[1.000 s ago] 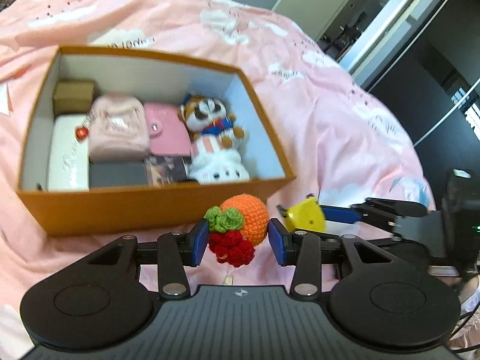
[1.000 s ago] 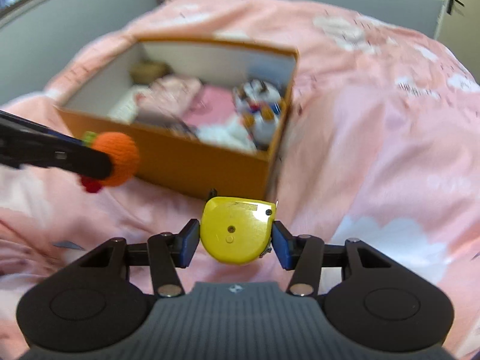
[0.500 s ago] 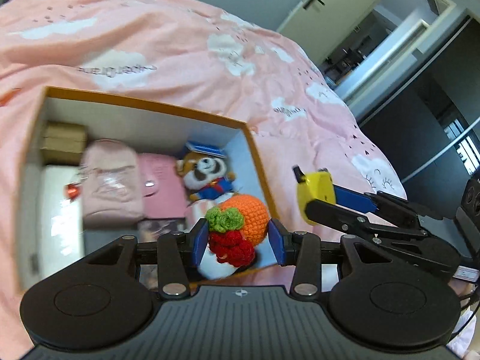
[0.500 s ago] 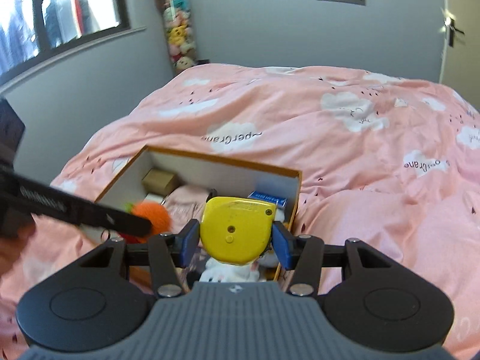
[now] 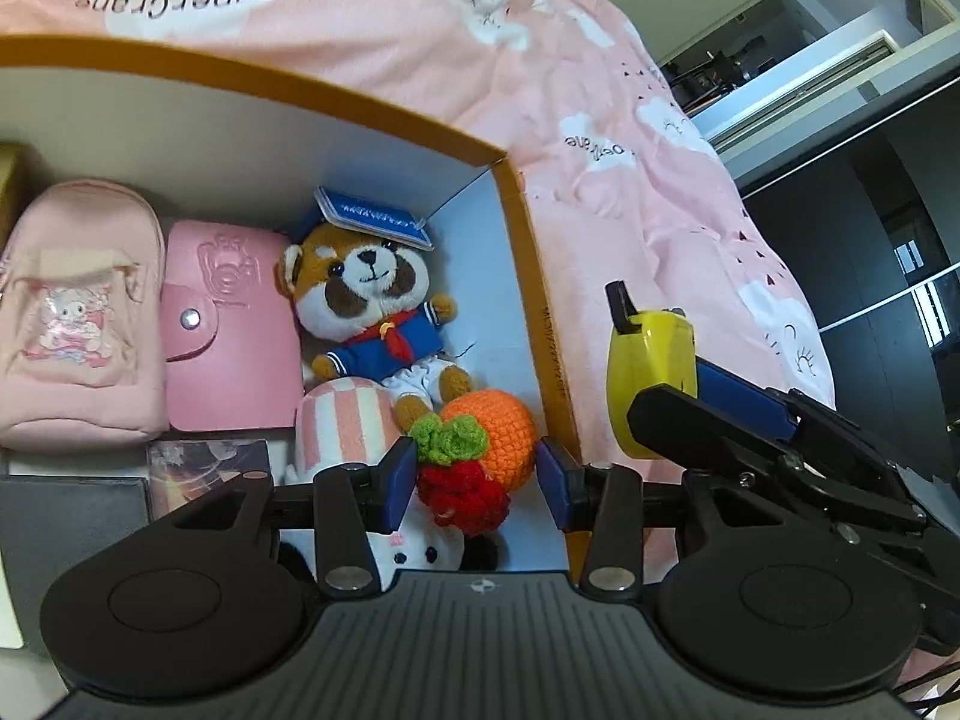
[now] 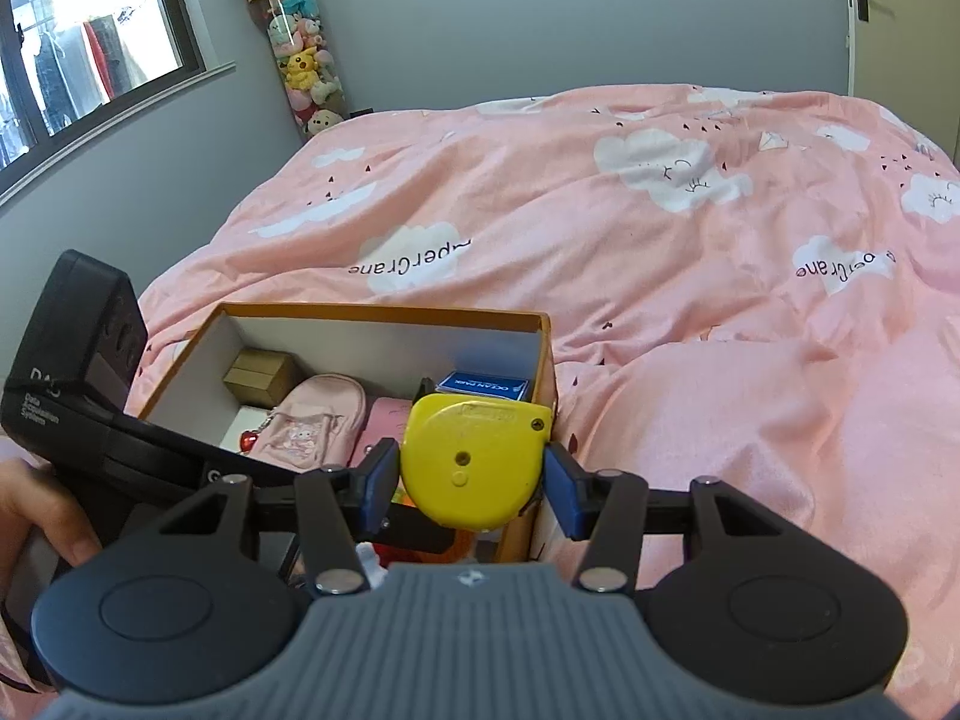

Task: Organize objects
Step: 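Lift the crocheted fruit with the left tool while the right tool lifts the tape measure over the box, then lower the fruit into the orange box with the left tool while the right tool lowers the tape measure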

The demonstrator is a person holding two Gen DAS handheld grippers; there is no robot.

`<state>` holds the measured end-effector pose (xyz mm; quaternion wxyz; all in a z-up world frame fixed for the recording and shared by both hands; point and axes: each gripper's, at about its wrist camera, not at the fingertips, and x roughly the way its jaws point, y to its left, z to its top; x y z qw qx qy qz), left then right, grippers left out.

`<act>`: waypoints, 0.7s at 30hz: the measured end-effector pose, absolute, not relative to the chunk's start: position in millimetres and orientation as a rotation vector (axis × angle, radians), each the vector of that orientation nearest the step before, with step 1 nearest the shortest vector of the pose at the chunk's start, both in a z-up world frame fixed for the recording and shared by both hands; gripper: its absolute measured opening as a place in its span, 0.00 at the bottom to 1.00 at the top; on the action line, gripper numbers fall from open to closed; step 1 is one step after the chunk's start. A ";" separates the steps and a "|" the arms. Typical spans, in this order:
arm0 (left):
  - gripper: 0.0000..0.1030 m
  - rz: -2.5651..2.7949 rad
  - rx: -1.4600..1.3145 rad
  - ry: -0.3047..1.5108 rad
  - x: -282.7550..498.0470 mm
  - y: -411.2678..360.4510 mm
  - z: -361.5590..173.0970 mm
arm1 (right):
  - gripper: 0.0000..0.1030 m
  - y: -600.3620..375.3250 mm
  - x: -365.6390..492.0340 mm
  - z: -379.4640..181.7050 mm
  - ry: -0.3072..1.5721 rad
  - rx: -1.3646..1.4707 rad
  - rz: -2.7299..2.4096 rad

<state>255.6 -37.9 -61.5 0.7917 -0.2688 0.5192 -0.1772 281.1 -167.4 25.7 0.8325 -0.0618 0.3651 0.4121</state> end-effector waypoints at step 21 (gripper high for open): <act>0.53 -0.193 -0.556 0.973 237.8 32.5 -25.7 | 0.52 -128.5 278.2 26.0 0.728 -0.248 0.949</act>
